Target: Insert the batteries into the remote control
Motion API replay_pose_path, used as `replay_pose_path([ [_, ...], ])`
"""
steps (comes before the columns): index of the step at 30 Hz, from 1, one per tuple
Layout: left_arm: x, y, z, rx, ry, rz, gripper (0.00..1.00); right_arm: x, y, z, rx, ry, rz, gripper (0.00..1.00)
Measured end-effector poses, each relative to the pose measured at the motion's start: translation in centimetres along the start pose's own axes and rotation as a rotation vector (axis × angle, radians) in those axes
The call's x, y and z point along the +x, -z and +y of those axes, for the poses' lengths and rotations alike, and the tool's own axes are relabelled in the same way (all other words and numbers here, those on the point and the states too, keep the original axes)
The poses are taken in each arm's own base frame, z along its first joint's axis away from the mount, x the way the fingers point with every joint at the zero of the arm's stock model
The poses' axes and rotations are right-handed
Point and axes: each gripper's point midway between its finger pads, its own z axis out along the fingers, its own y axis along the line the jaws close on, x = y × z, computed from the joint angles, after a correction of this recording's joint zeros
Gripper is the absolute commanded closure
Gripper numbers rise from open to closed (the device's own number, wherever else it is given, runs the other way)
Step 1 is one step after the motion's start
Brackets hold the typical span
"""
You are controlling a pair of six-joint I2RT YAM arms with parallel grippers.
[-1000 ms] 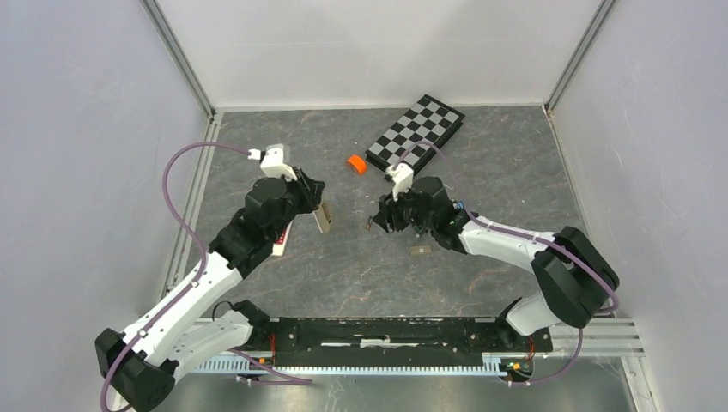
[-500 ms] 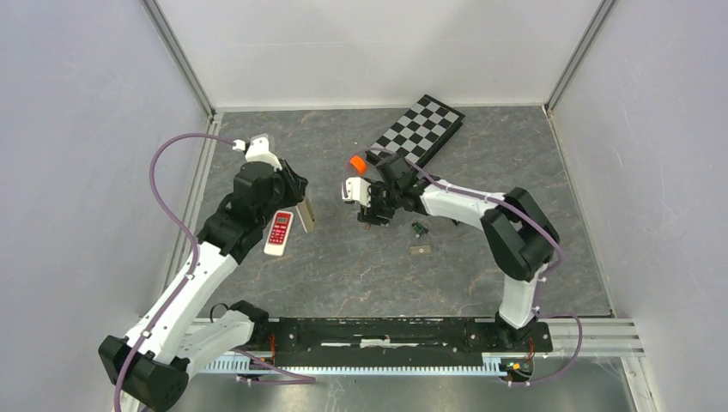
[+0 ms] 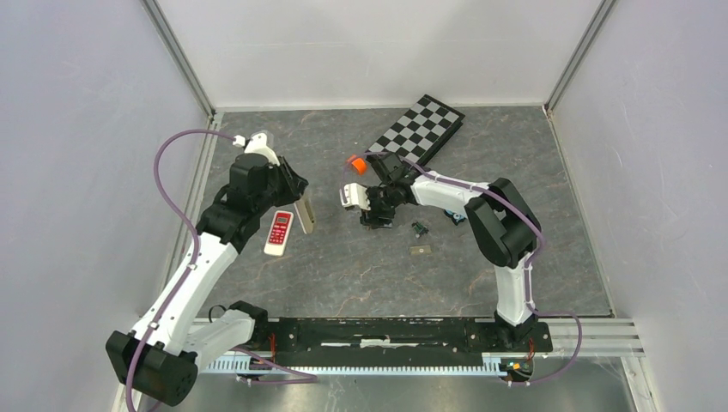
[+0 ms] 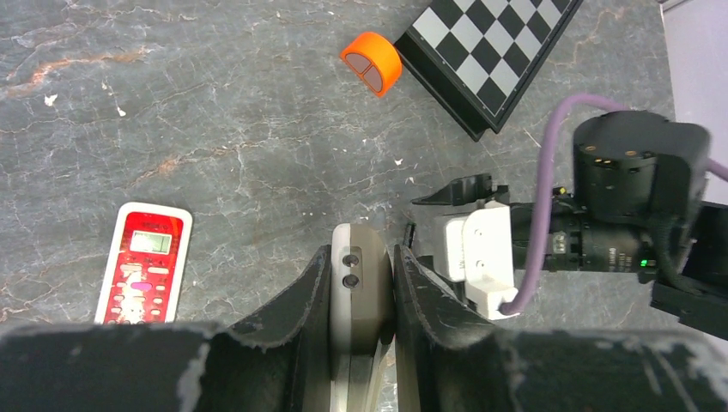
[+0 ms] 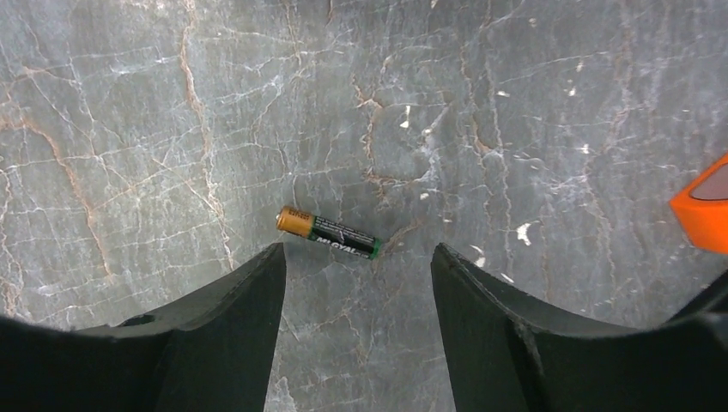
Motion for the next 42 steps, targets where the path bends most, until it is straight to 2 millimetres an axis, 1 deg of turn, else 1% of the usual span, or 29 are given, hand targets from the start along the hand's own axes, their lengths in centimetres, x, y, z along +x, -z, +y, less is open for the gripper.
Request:
replay_pose_path([
  [2,-0.3,0.2,-0.2,0.003,0.000,-0.002,0.98,0.4,-0.5,0.3,-0.014,-0.006,0.005,0.33],
  [6,-0.8,0.3,-0.4,0.005,0.001,-0.010,0.98,0.1,-0.9,0.1,-0.023,-0.002,-0.007,0.37],
  [8,-0.7,0.3,-0.4,0.005,0.001,-0.008,0.98,0.0,-1.0,0.1,-0.025,0.000,-0.009,0.43],
  [10,-0.7,0.2,-0.3,0.003,0.001,-0.006,0.98,-0.1,-1.1,0.1,-0.028,0.005,-0.008,0.53],
  [14,-0.6,0.2,-0.2,0.000,0.002,-0.003,0.98,-0.1,-1.3,0.2,-0.035,0.002,-0.003,0.63],
  [18,-0.6,0.2,-0.2,-0.001,0.003,-0.003,0.98,-0.2,-1.3,0.5,-0.041,-0.001,-0.003,0.68],
  [21,-0.6,0.2,-0.2,-0.001,0.003,-0.003,0.98,-0.2,-1.4,0.6,-0.050,-0.002,-0.009,0.69],
  [24,-0.7,0.2,-0.1,-0.006,0.003,-0.004,0.98,-0.3,-1.4,0.9,-0.061,-0.001,-0.018,0.68],
  [26,-0.7,0.2,0.0,-0.007,0.003,-0.006,0.98,-0.4,-1.4,1.1,-0.068,-0.002,-0.023,0.56],
  [27,-0.7,0.2,0.0,-0.010,0.004,-0.008,0.98,-0.4,-1.4,1.2,-0.072,-0.002,-0.027,0.46],
  [28,-0.8,0.3,0.1,-0.013,0.004,-0.009,0.98,-0.5,-1.4,1.3,-0.074,-0.003,-0.027,0.39],
  [29,-0.8,0.4,0.2,-0.019,0.004,-0.012,0.98,-0.6,-1.4,1.4,-0.073,0.002,-0.030,0.36],
  [30,-0.9,0.5,0.4,-0.029,0.005,-0.016,0.98,-0.6,-1.3,1.6,-0.073,0.001,-0.028,0.34],
  [33,-1.1,0.7,0.9,-0.051,0.006,-0.028,0.98,-0.9,-1.4,2.1,-0.069,0.017,-0.025,0.34],
  [35,-1.2,0.9,1.2,-0.065,0.007,-0.034,0.98,-1.5,-1.7,2.3,-0.066,0.036,-0.024,0.37],
  [38,-1.2,1.1,1.7,-0.084,0.008,-0.037,0.98,-2.0,-2.0,2.6,-0.071,0.051,-0.026,0.52],
  [41,-1.2,1.3,1.8,-0.090,0.010,-0.041,0.98,-2.0,-2.2,3.0,-0.080,0.056,-0.022,0.62],
  [42,-1.2,1.3,1.8,-0.091,0.009,-0.040,0.98,-2.0,-2.2,3.0,-0.080,0.057,-0.021,0.64],
])
